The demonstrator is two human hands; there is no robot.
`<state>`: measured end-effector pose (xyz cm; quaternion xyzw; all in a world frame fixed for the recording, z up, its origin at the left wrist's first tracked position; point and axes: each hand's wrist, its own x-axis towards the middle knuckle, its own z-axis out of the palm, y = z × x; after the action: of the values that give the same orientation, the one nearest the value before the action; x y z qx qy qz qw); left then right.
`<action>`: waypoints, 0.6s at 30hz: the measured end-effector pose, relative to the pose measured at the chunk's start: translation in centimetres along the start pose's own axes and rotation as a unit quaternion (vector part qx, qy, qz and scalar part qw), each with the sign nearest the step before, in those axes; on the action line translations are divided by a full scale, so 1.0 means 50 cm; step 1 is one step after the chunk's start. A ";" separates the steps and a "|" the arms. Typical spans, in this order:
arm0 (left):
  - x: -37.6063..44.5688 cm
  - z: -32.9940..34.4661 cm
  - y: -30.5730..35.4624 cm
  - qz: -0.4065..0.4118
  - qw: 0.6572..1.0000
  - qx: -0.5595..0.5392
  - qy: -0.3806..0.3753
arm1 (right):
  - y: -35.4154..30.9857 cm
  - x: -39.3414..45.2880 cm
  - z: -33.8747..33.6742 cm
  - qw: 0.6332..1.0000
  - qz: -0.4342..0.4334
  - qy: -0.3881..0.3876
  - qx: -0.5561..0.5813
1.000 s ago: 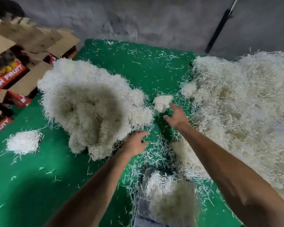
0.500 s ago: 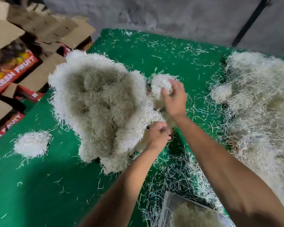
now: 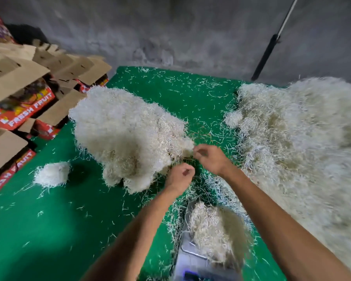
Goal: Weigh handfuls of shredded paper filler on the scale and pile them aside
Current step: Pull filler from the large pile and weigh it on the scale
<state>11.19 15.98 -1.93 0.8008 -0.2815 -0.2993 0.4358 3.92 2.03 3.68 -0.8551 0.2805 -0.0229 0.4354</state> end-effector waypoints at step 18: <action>-0.263 0.030 -0.092 -0.079 0.994 -0.035 -0.072 | 0.177 -0.428 0.060 0.974 0.087 0.126 0.167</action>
<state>2.28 26.66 -3.53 0.7810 -0.2371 -0.3994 0.4175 -17.32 10.82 -0.47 -0.7328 0.3989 -0.1389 0.5335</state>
